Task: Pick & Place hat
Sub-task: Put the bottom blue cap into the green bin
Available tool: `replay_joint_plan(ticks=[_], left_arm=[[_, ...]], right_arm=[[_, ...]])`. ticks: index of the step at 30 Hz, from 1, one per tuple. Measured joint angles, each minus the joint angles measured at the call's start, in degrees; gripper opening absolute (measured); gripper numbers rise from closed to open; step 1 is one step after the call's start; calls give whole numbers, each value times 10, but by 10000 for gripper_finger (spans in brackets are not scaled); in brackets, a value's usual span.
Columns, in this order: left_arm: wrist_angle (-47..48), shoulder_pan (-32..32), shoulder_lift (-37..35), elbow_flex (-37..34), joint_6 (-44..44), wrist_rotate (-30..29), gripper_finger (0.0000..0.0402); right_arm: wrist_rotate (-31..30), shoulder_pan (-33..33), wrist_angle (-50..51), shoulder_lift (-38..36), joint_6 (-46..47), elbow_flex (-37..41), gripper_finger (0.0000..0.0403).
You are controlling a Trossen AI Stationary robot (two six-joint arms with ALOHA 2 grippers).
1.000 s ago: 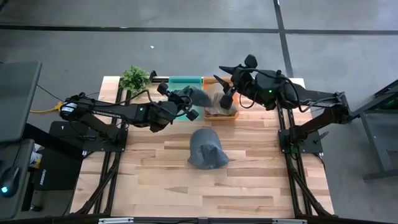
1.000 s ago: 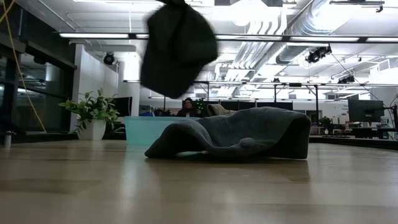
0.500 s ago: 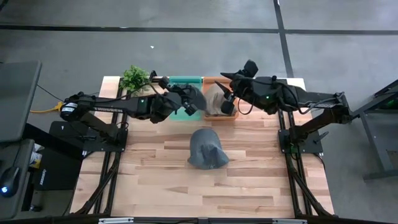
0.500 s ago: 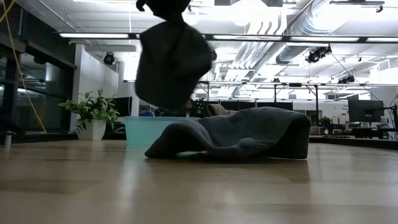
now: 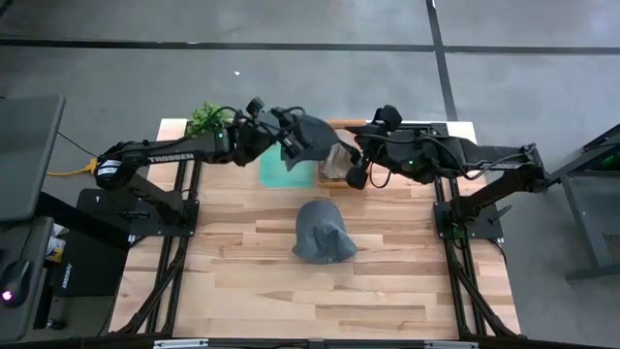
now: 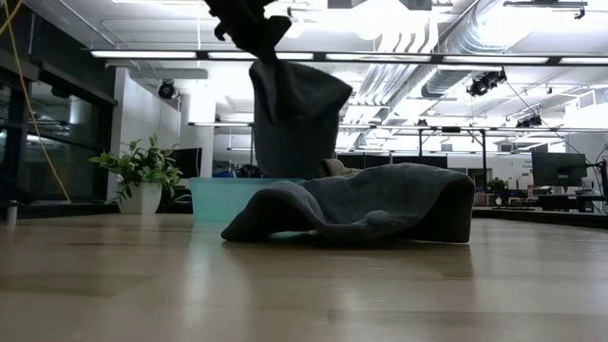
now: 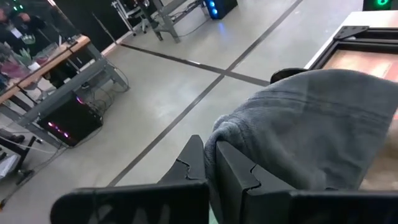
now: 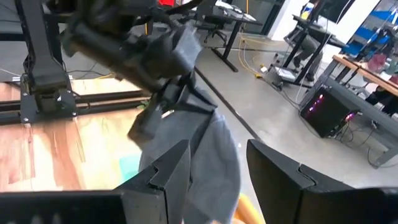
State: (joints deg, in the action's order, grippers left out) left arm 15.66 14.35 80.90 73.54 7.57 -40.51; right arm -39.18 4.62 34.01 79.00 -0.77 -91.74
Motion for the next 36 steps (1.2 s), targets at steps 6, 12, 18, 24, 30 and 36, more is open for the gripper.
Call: replay_joint_plan(ticks=[6,12,18,24,30,36], left_arm=[[0,59,0,0,29,67,0],[-6,119,0,0,47,153,0],[-37,169,0,0,46,221,0],[-40,209,0,-1,40,283,0],[-43,231,20,-2,25,351,0],[-53,236,44,-1,24,401,0]], right_arm=[[-1,0,6,0,10,0,153],[-3,0,6,0,10,0,155],[-4,-1,11,0,25,0,155],[-10,-1,12,0,25,0,155],[-11,-1,13,0,33,0,155],[-16,-1,23,1,33,0,155]])
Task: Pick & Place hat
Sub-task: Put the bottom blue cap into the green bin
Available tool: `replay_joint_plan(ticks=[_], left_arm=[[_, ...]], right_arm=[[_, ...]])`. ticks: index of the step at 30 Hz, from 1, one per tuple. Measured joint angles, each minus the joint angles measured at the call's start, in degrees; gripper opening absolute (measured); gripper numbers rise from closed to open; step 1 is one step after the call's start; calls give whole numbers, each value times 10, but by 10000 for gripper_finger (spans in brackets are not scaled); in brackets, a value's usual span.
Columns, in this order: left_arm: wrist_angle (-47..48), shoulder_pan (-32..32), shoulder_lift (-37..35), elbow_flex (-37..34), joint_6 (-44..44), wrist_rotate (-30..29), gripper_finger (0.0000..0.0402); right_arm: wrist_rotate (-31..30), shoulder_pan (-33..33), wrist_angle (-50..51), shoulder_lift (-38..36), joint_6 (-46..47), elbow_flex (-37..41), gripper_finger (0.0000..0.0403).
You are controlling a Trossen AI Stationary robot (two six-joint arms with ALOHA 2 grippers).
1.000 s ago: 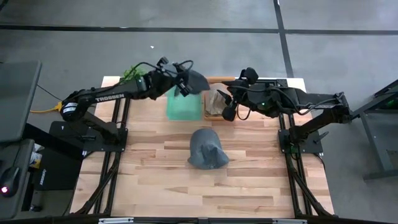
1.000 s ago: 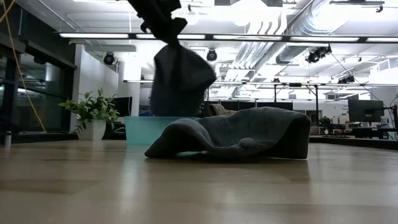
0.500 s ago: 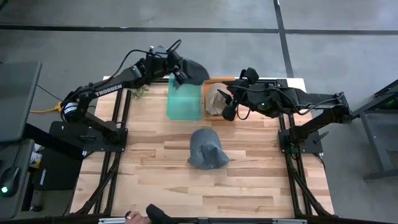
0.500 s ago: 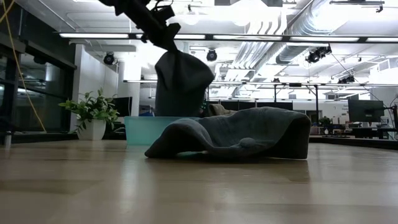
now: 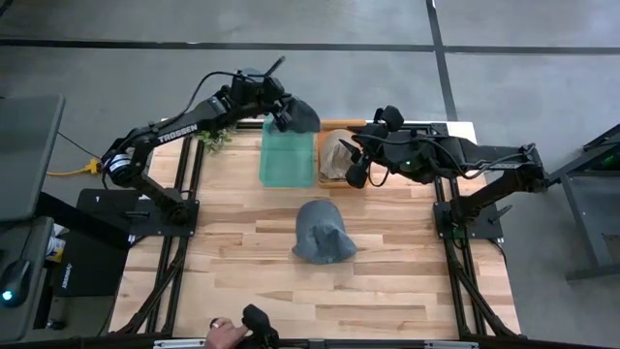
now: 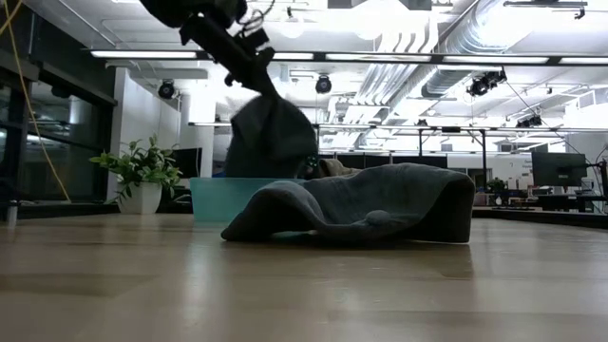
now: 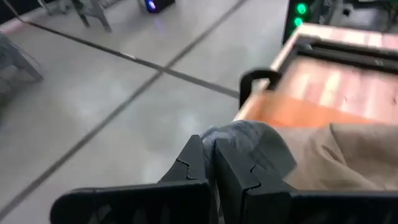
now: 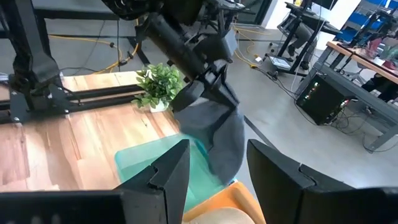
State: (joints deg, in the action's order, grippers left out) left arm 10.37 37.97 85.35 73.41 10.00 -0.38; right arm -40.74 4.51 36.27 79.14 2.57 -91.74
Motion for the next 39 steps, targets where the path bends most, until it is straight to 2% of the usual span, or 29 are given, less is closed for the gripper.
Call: replay_joint_plan(ticks=[6,15,25,29,32,35,39], left_arm=[[5,-1,20,0,-22,26,0],[20,-1,25,0,-31,14,0],[35,-26,9,1,-204,46,0],[70,-55,10,1,-253,54,0],[92,-85,10,1,-271,14,0],[115,-115,10,1,-287,-62,0],[178,-141,7,1,-339,-109,0]], right_arm=[[-11,0,10,0,0,0,155],[-13,-3,12,0,0,0,156],[-2,-26,34,0,46,0,156],[30,-38,63,0,76,5,156],[68,-49,63,0,80,39,156],[100,-60,51,2,96,85,156],[159,-84,-25,1,130,152,156]])
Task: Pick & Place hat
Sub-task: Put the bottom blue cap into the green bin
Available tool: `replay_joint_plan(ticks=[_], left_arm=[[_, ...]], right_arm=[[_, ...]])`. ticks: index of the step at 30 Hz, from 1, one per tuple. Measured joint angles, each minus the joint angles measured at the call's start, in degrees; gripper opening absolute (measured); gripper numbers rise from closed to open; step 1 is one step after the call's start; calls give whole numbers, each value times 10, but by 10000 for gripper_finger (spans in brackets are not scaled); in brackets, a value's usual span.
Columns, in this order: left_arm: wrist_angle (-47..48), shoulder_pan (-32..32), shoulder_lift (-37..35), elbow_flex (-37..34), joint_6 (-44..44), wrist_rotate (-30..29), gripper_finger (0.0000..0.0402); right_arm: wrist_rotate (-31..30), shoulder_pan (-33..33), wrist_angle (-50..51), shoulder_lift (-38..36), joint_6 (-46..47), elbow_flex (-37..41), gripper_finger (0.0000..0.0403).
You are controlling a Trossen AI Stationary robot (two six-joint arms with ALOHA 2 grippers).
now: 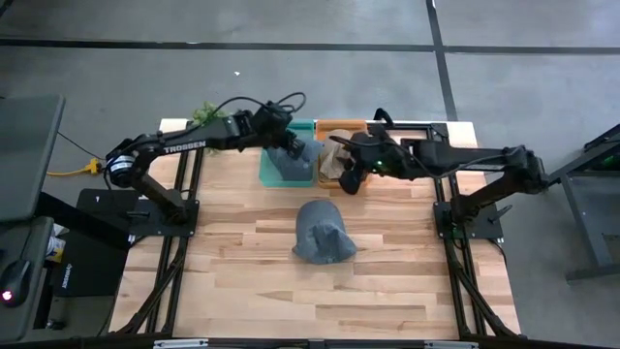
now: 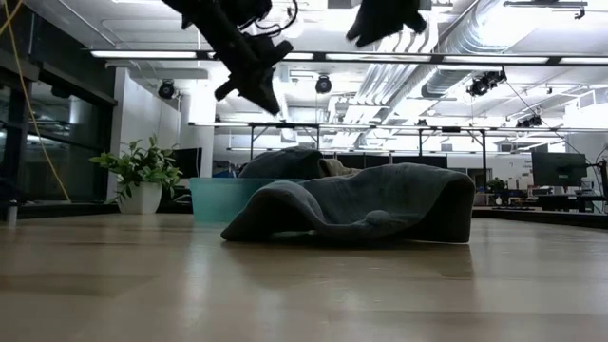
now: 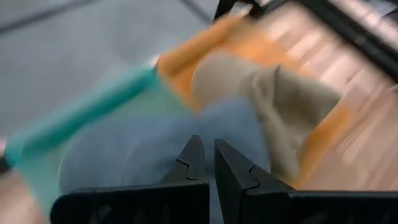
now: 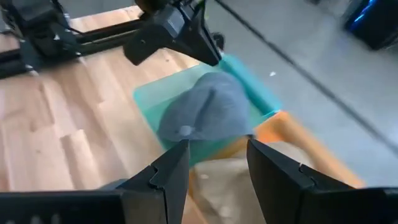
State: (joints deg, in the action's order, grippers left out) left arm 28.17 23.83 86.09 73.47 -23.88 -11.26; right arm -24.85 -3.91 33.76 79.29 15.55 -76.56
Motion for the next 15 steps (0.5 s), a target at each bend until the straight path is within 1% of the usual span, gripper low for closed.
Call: replay_joint_plan(ticks=[2,5,8,12,15], left_arm=[[49,-7,-9,-1,-34,-7,0],[94,-25,-17,0,-75,-22,0],[128,-43,-28,-2,-98,-43,0],[158,-60,-53,-1,-138,-47,0],[169,-71,-69,0,-183,-50,0]], right_arm=[[37,-15,-46,0,10,33,155],[91,-44,-117,0,42,80,148],[132,-80,-155,0,85,115,131],[160,-128,-200,0,112,144,96],[196,-161,-238,0,111,156,53]])
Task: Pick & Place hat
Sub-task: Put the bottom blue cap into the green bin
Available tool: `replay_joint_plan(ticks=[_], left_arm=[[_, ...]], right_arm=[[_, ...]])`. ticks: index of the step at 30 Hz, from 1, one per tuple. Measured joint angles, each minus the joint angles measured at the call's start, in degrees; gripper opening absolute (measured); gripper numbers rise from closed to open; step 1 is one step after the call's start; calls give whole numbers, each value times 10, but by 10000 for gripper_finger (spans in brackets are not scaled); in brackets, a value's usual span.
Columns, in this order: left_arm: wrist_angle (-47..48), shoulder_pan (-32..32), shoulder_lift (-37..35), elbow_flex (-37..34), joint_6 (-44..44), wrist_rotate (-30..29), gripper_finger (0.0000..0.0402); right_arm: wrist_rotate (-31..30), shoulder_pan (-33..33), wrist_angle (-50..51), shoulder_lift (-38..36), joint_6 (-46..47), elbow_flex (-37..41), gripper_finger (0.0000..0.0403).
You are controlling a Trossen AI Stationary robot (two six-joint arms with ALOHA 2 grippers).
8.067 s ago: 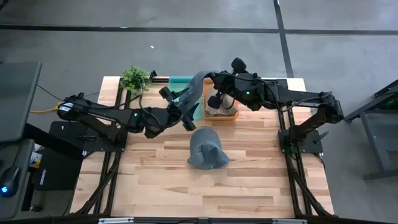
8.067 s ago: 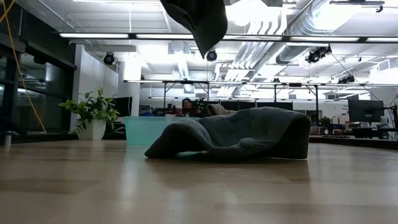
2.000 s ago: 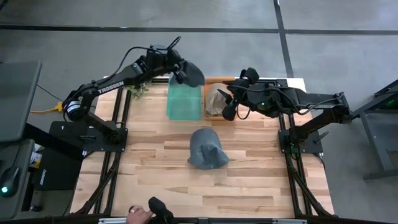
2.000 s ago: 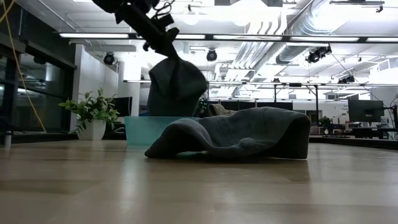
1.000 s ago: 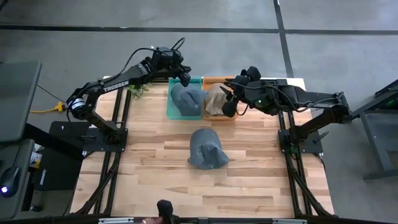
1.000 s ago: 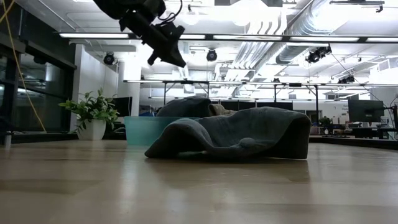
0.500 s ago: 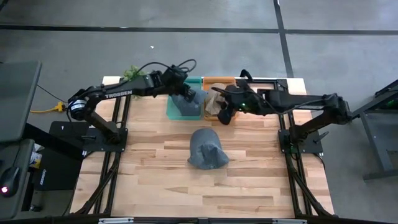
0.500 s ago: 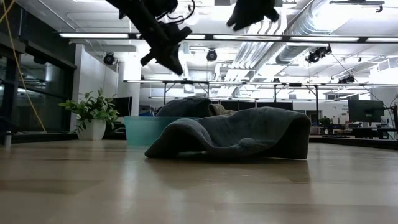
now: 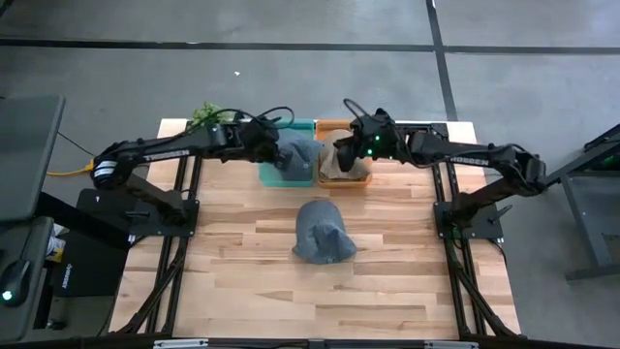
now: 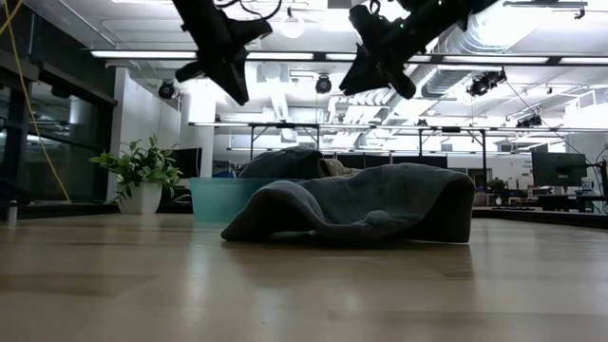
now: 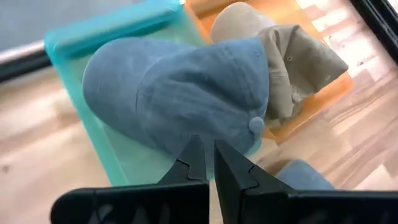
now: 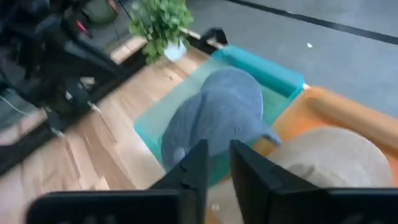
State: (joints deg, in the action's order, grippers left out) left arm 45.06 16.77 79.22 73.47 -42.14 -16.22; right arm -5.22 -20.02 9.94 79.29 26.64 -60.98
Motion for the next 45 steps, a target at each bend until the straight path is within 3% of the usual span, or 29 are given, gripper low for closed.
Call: replay_joint_plan(ticks=[4,10,13,21,30,39,45], left_arm=[[14,-20,-12,0,-71,-1,0],[34,-70,-13,-2,-181,-50,0],[-5,-92,-13,-34,-213,-91,0],[-65,-126,-7,-101,-253,-84,1],[-143,-123,13,-136,-350,-127,1],[-183,-123,38,-136,-478,-131,1],[-169,-123,40,-136,-535,-146,1]], right_arm=[[43,-33,-29,7,-23,5,7],[95,-60,-39,47,-32,5,3],[116,-68,-39,60,-35,5,1],[151,-82,-23,63,-61,5,1],[160,-131,-31,66,-6,4,0],[330,-188,-42,165,-15,-36,0],[343,-203,-12,212,-58,-83,0]])
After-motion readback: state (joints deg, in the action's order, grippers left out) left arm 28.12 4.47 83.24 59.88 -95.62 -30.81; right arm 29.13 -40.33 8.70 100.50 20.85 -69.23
